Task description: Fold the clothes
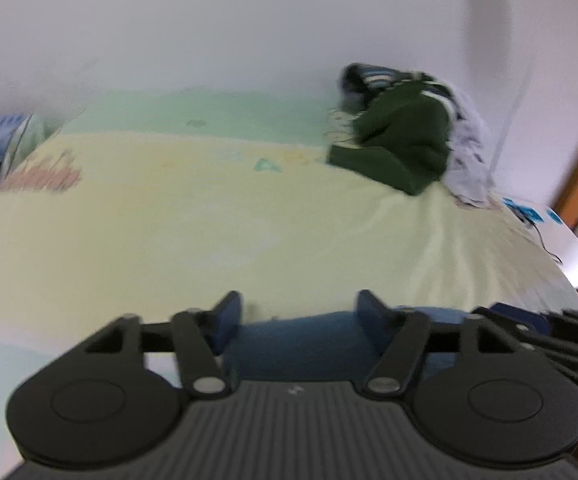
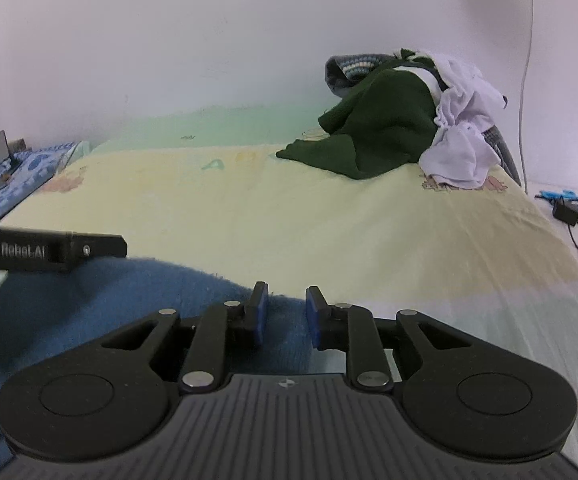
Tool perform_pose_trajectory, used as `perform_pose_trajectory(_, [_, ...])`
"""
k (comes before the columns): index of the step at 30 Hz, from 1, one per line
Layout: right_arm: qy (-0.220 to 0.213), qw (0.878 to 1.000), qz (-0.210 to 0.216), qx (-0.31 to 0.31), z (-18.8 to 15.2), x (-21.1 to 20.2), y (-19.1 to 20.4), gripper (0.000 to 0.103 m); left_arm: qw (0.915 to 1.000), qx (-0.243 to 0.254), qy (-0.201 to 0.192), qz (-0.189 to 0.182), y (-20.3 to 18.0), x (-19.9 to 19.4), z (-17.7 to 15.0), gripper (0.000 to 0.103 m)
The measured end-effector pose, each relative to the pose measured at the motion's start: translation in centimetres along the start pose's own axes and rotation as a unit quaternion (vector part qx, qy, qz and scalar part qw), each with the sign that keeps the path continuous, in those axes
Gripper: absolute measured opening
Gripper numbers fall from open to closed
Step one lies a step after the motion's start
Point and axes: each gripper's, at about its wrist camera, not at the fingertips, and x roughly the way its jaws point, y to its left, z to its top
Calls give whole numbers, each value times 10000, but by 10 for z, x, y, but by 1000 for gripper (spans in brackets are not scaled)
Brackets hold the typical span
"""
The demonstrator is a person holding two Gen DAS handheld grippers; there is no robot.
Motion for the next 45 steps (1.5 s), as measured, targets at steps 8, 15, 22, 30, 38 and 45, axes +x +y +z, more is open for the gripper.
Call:
perform_pose_trajectory(8, [-26,9998,175,7,-4,-1,-10,24,9976,501,-199,431,-11,-4,-5,84])
perform_pose_trajectory(15, [-305,9972,165,-664,-12,-28,-11,27,9937,741,-526,659,-10,-36,-3,87])
perform_pose_trajectory(22, [-238,9971,709,-153,-11,-62,-36,28,9944,316,-289,966,12,-73,-12,86])
perform_pose_trajectory(30, [-65,9963,850,-141,-28,-74,-31,28,9913,254,42,1294,1,-78,-31,87])
perform_pose_trajectory(38, [135,9973,387,-615,-38,-76,-12,27,9908,259,242,1309,7,-68,-25,100])
perform_pose_trajectory(45, [222,9983,-235,-488,-19,-81,-9,29,9934,353,415,1009,16,-63,-19,102])
